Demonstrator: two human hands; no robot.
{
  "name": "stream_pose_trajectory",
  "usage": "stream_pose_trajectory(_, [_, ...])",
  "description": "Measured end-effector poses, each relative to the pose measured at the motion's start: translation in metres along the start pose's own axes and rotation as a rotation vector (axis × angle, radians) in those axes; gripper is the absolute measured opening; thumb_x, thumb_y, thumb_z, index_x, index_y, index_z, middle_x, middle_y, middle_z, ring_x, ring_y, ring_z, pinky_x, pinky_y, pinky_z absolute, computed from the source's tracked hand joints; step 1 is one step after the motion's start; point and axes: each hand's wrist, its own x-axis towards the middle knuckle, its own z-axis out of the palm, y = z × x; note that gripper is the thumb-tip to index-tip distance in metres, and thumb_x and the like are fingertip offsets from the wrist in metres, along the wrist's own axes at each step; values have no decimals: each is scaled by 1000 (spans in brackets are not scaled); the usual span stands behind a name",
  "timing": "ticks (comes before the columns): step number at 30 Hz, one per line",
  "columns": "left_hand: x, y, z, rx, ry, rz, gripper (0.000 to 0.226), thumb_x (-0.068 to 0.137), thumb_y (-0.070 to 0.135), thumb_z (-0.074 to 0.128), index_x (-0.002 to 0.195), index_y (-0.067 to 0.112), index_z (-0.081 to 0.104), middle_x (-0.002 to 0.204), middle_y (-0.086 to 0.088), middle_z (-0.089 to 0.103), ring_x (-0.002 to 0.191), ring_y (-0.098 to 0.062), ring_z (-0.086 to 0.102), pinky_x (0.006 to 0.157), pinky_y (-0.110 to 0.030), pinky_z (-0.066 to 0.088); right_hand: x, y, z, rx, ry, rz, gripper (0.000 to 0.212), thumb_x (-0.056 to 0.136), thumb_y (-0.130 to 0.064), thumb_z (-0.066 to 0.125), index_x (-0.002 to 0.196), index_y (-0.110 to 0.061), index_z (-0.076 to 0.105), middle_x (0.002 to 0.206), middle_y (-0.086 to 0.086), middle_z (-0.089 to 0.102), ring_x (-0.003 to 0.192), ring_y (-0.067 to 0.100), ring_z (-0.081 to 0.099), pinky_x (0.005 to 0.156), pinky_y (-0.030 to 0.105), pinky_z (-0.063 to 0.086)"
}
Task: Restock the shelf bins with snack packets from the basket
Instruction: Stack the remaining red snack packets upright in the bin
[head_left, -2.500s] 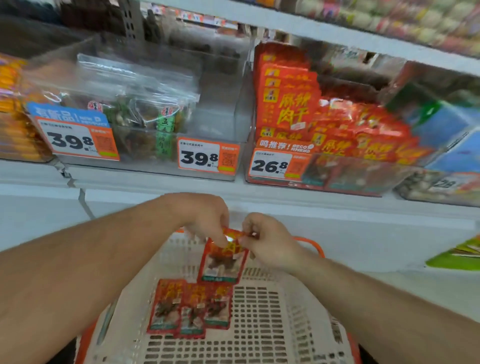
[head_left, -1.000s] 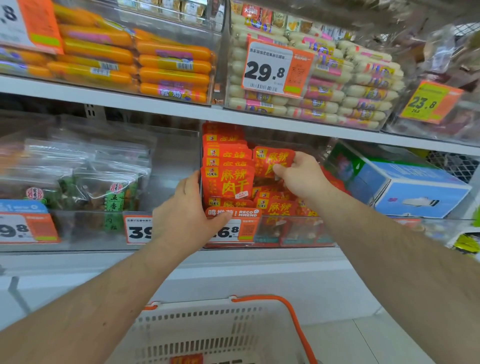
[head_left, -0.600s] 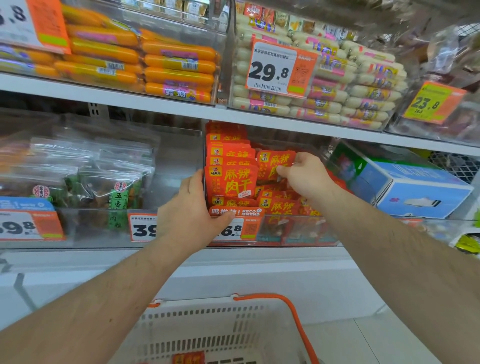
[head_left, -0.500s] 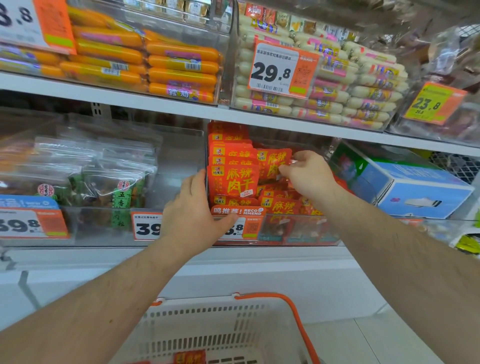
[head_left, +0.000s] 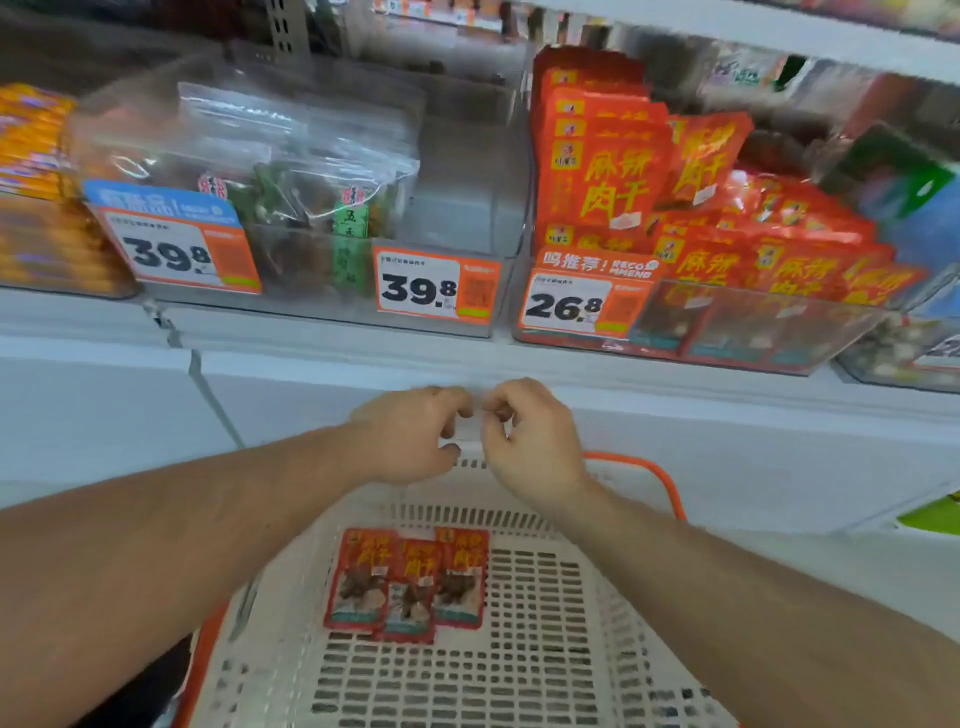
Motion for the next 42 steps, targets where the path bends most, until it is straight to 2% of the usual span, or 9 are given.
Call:
stream_pose_trajectory(4, [-8, -24, 21, -18, -159, -117, 48, 93, 30, 58, 137, 24, 41, 117, 5, 59, 99, -15, 57, 84, -32, 49, -27, 31, 66, 1, -385, 368, 10, 92, -10, 52, 88, -16, 59, 87, 2, 60, 83, 22, 55, 69, 29, 40])
stream_pose_trajectory(9, [-14, -42, 46, 44, -213, -172, 42, 91, 32, 54, 132, 30, 44, 117, 11, 61, 88, -9, 55, 58, -16, 35, -76, 72, 147, -71, -763, 655, 31, 92, -15, 51, 119, -21, 64, 103, 3, 66, 82, 20, 60, 66, 30, 48])
stream_pose_trajectory(11, [-15, -45, 54, 49, -215, -189, 42, 92, 35, 54, 133, 31, 46, 120, 11, 60, 87, -8, 50, 55, -13, 29, -89, 90, 169, -130, -695, 786, 32, 89, -18, 52, 119, -22, 63, 103, 5, 65, 78, 21, 62, 63, 29, 51])
stream_pose_trajectory(15, [-11, -55, 69, -100, -347, -249, 46, 95, 33, 51, 139, 27, 40, 126, 4, 58, 94, -14, 56, 74, -25, 48, -98, 125, 192, -184, -436, 1256, 57, 80, -39, 66, 127, -11, 52, 127, 16, 56, 112, 36, 58, 85, 40, 54])
stream_pose_trajectory(17, [-8, -57, 72, -138, -369, -270, 45, 96, 31, 51, 139, 25, 40, 124, 2, 58, 89, -14, 57, 70, -25, 48, -97, 136, 193, -84, -408, 1369, 56, 79, -40, 72, 119, -4, 56, 119, 18, 60, 106, 34, 62, 74, 33, 53])
stream_pose_trajectory(21, [-3, -56, 73, -158, -377, -292, 47, 95, 29, 53, 140, 27, 38, 128, 4, 56, 91, -13, 55, 65, -20, 41, -103, 152, 192, 82, -469, 1347, 21, 87, -23, 66, 96, -5, 69, 91, 13, 68, 81, 26, 67, 67, 30, 56])
stream_pose_trajectory(27, [1, -45, 67, -171, -387, -273, 49, 92, 26, 56, 139, 26, 39, 128, 3, 57, 99, -14, 55, 77, -23, 45, -99, 145, 169, 37, -483, 1266, 10, 94, -8, 48, 90, -3, 56, 80, 11, 60, 73, 26, 56, 60, 27, 41])
stream_pose_trajectory(38, [10, 9, 36, -117, -232, -139, 59, 91, 49, 58, 139, 18, 42, 133, -5, 52, 112, -22, 56, 95, -40, 49, -48, 67, 39, 85, -437, 759, 10, 97, -20, 51, 97, -22, 61, 91, -2, 66, 81, 12, 61, 73, 29, 48])
stream_pose_trajectory(42, [13, 23, 21, -234, -128, -105, 61, 86, 51, 66, 131, 15, 48, 128, -6, 56, 109, -21, 57, 91, -32, 48, -27, 36, -15, 162, -348, 639, 13, 90, -16, 52, 79, -22, 58, 80, 3, 65, 77, 25, 64, 78, 47, 56])
